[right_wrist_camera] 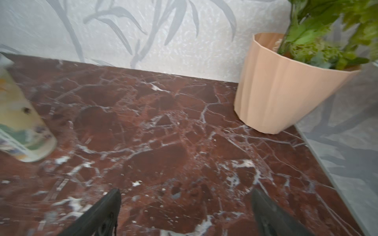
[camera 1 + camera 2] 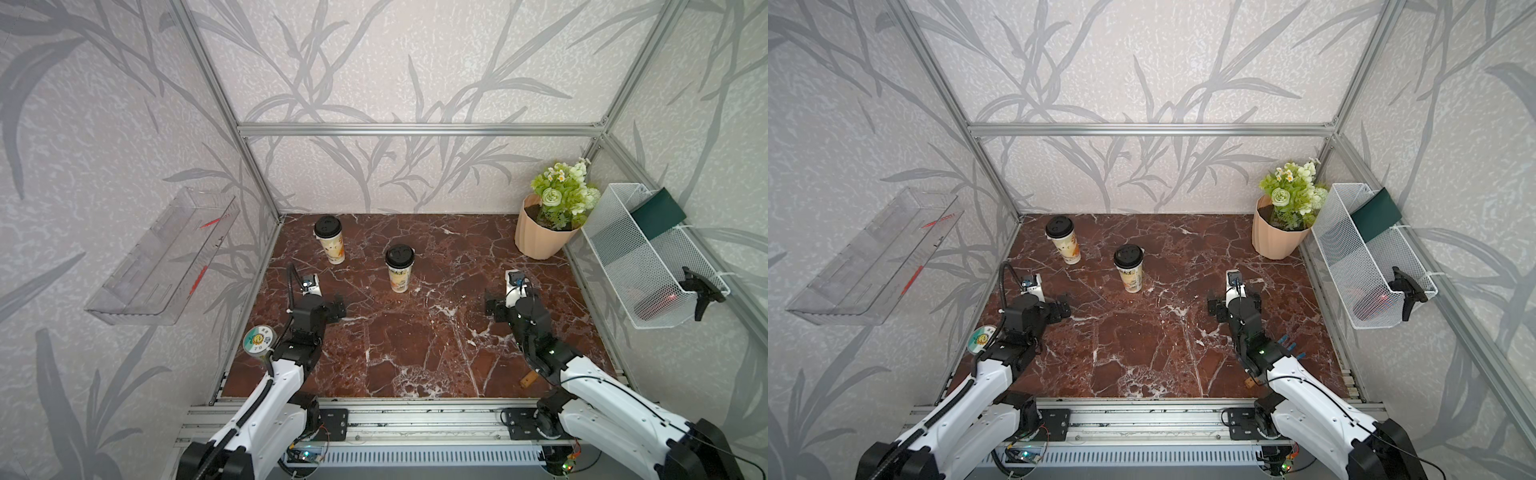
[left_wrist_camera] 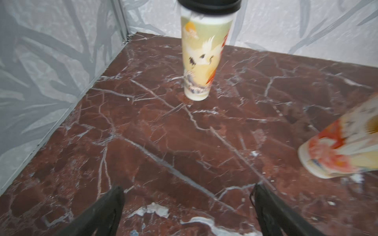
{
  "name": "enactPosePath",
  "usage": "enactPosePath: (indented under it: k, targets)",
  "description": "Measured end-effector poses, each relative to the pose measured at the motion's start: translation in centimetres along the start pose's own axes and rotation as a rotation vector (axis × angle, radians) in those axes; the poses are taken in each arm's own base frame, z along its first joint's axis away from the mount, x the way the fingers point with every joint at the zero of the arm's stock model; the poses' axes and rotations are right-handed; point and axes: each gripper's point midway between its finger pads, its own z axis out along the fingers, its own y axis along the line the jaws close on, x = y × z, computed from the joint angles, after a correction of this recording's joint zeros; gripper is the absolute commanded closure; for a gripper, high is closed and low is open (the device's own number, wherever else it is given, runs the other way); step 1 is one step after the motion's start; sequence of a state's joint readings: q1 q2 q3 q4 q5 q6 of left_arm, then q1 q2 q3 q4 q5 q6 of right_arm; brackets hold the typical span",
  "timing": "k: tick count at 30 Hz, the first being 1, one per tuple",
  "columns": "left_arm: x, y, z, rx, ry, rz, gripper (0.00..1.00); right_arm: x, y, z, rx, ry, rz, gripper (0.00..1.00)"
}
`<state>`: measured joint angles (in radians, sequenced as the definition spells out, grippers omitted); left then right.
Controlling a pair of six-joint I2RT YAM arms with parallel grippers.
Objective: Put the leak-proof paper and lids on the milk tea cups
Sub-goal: Reset both arms
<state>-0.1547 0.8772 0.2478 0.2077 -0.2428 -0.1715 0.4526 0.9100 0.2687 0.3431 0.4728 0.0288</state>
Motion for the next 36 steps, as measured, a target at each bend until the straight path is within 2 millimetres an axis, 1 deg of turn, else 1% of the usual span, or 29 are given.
enactPosePath:
  k: [2, 3, 6, 8, 11, 12, 14, 15, 16, 17, 18, 20, 24, 26, 29, 31, 36]
  targets:
    - [0.9, 0.6, 0.6, -0.024, 0.001, 0.017, 0.00, 2.3, -1.1, 1.0, 0.040, 0.031, -0.035, 0.01]
    - [1.0, 0.7, 1.0, -0.030, -0.002, 0.020, 0.00, 3.1, -1.6, 1.5, 0.055, 0.046, -0.039, 0.01]
    - [0.8, 1.5, 2.9, -0.054, 0.000, 0.019, 0.01, 4.6, -2.9, 3.4, 0.103, 0.085, -0.041, 0.01]
    - [0.3, 2.4, 4.1, -0.077, -0.002, 0.001, 0.00, 4.6, -3.3, 4.4, 0.121, 0.089, -0.039, 0.01]
    - [-0.9, 3.9, 5.6, -0.087, -0.048, -0.054, 0.00, 3.5, -4.0, 6.1, 0.137, 0.033, -0.006, 0.01]
    - [-1.2, 4.4, 6.1, -0.088, -0.070, -0.071, 0.01, 3.6, -4.6, 6.9, 0.135, 0.023, 0.019, 0.01]
    - [-1.0, 4.6, 7.4, -0.077, -0.093, -0.084, 0.01, 4.5, -5.8, 8.2, 0.145, 0.018, 0.053, 0.01]
    - [-0.4, 4.2, 8.2, -0.057, -0.087, -0.081, 0.01, 5.5, -6.2, 8.6, 0.153, 0.043, 0.058, 0.01]
    - [0.5, 3.9, 8.5, -0.041, -0.058, -0.077, 0.01, 6.0, -6.1, 8.6, 0.146, 0.063, 0.060, 0.01]
    - [1.3, 3.7, 8.7, -0.031, -0.026, -0.072, 0.01, 6.0, -5.9, 8.6, 0.131, 0.064, 0.065, 0.01]
    - [1.1, 3.5, 8.6, -0.023, -0.028, -0.069, 0.01, 5.5, -5.7, 8.6, 0.119, 0.048, 0.072, 0.01]
    - [-0.2, 3.2, 8.8, -0.005, -0.074, -0.068, 0.01, 4.3, -5.4, 9.0, 0.101, 0.008, 0.079, 0.01]
    - [-2.3, 2.9, 9.3, -0.008, -0.107, -0.063, 0.01, 2.8, -4.6, 9.6, 0.056, -0.021, 0.075, 0.01]
    - [-2.8, 2.8, 9.3, -0.010, -0.124, -0.060, 0.01, 2.3, -4.1, 9.8, 0.040, -0.030, 0.060, 0.01]
    - [-2.5, 2.7, 9.4, -0.015, -0.106, -0.056, 0.01, 1.8, -3.5, 9.9, 0.027, -0.042, 0.045, 0.01]
    - [-2.3, 2.7, 9.4, -0.019, -0.101, -0.054, 0.01, 1.9, -3.2, 9.9, 0.019, -0.039, 0.038, 0.01]
    - [-2.0, 2.9, 9.4, -0.029, -0.088, -0.053, 0.01, 1.9, -3.2, 9.9, 0.020, -0.036, 0.032, 0.01]
